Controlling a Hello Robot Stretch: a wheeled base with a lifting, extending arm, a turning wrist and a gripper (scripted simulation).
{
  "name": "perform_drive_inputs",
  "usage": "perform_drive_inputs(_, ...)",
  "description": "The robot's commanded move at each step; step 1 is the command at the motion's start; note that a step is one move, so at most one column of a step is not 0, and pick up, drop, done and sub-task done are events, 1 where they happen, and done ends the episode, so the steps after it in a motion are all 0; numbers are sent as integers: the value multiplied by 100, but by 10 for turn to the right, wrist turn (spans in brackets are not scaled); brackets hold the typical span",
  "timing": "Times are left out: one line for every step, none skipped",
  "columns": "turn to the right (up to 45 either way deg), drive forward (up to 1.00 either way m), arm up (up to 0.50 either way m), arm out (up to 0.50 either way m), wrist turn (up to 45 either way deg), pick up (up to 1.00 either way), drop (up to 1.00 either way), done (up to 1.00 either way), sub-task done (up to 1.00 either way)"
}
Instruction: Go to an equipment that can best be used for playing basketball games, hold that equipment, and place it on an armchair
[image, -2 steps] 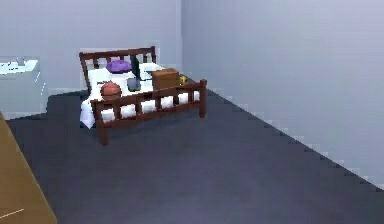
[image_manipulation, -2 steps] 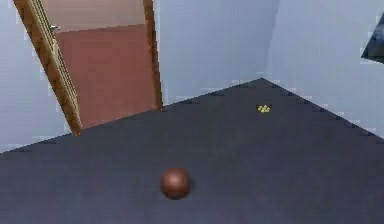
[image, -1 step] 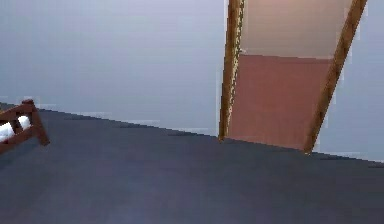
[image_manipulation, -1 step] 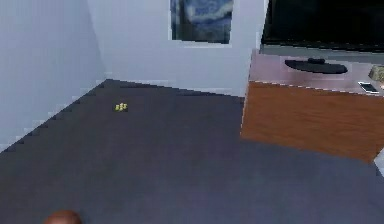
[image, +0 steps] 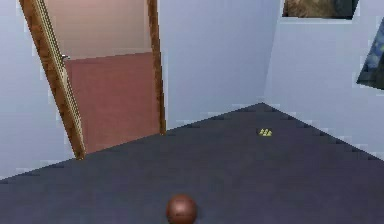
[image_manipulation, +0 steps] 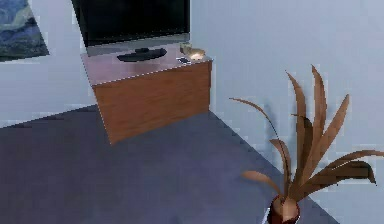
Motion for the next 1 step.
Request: perform_drive_inputs(150,0,0,0,0,0,0,0,0)
